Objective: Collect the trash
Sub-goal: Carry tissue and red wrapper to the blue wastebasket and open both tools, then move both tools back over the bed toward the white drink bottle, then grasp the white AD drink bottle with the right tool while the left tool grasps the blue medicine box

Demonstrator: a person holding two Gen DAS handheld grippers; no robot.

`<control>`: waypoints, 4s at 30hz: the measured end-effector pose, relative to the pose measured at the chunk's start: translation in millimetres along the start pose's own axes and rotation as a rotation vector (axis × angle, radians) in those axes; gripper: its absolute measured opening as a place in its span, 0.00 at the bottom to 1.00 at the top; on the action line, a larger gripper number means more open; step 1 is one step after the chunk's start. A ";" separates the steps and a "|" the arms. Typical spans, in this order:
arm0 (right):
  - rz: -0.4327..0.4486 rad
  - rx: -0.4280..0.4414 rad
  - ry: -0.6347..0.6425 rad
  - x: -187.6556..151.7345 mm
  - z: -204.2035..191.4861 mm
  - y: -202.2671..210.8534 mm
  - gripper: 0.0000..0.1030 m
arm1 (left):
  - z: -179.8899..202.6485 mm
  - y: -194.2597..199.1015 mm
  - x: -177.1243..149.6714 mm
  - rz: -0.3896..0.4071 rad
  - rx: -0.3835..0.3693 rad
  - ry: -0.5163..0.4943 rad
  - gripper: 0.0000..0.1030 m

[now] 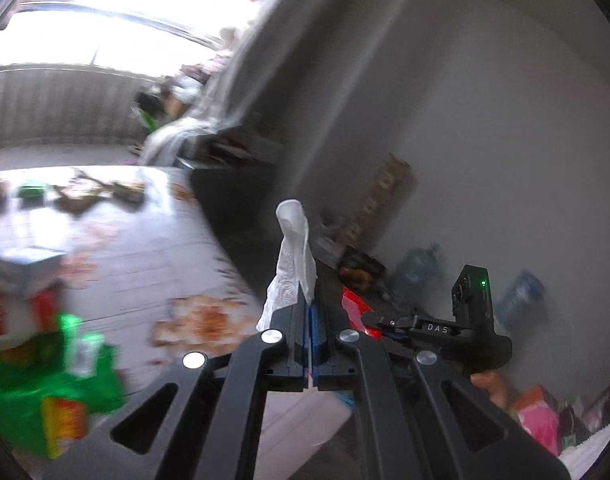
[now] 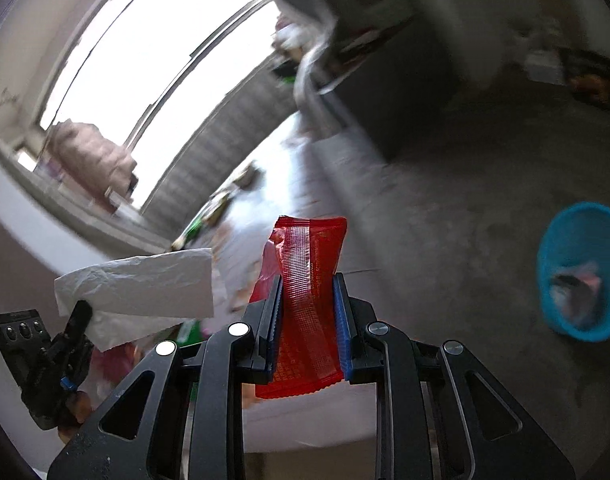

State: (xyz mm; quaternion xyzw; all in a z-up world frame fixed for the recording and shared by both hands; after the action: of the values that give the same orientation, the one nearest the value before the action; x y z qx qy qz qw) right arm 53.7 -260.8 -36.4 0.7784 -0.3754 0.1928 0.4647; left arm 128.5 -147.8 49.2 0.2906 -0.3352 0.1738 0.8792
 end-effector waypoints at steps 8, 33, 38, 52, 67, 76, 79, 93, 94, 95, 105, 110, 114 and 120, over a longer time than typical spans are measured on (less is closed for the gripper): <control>0.081 -0.205 -0.255 -29.2 127.2 52.1 0.21 | 60.6 -115.8 -36.2 -0.197 -0.075 -0.078 0.00; -0.008 -0.500 -0.761 -123.0 369.3 5.2 0.55 | 84.4 -423.1 -239.4 -0.711 0.151 -0.145 0.52; 0.030 -0.506 -0.758 -133.5 360.7 23.0 0.58 | 92.4 -404.9 -217.0 -0.636 0.129 -0.163 0.62; 0.155 -0.420 -0.611 -112.6 268.9 75.3 0.66 | 133.6 -287.2 -148.3 -0.545 0.009 -0.166 0.75; 0.070 -0.190 -0.345 -67.0 125.8 54.9 0.69 | 43.6 -81.4 -68.9 -0.294 0.113 -0.076 0.83; -0.015 -0.053 -0.221 -58.4 43.3 14.4 0.70 | -51.1 39.8 -45.4 -0.083 0.296 0.103 0.83; -0.041 -0.005 -0.188 -55.9 16.9 5.3 0.70 | -66.9 76.7 -38.0 -0.019 0.327 0.118 0.83; -0.218 0.186 -0.049 -46.7 -105.8 -59.2 0.70 | -129.1 201.3 -35.4 0.218 0.426 0.246 0.87; -0.227 0.202 -0.039 -44.3 -116.2 -63.1 0.70 | -133.3 205.2 -35.6 0.225 0.429 0.253 0.87; -0.234 0.216 -0.032 -43.5 -125.3 -65.9 0.70 | -138.9 210.2 -36.5 0.235 0.434 0.265 0.87; -0.303 0.327 0.006 -21.2 -193.2 -116.3 0.70 | -178.1 226.3 -42.2 0.262 0.474 0.325 0.87; -0.351 0.359 0.009 -15.6 -208.9 -142.2 0.70 | -199.8 224.2 -43.1 0.266 0.489 0.337 0.87; -0.387 0.452 0.016 -22.8 -231.0 -152.4 0.70 | -222.6 224.9 -36.0 0.287 0.496 0.378 0.87; -0.451 0.586 -0.022 -44.5 -260.0 -174.5 0.70 | -267.9 229.4 0.2 0.357 0.512 0.460 0.87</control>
State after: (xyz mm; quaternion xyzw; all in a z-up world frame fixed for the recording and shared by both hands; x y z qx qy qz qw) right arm 171.0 32.9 -37.9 0.9436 -0.1282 0.1764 0.2491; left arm 144.7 197.2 -22.6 0.3913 -0.1203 0.4627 0.7863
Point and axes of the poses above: each gripper's, at about its wrist camera, not at the fingertips, and y roughly against the way its jaws point, z to its right, x to its top, the point moved 8 cm from there along -y, roughly the way its jaws point, and after that the axes turned 13 degrees about y, right-handed, at the moved point
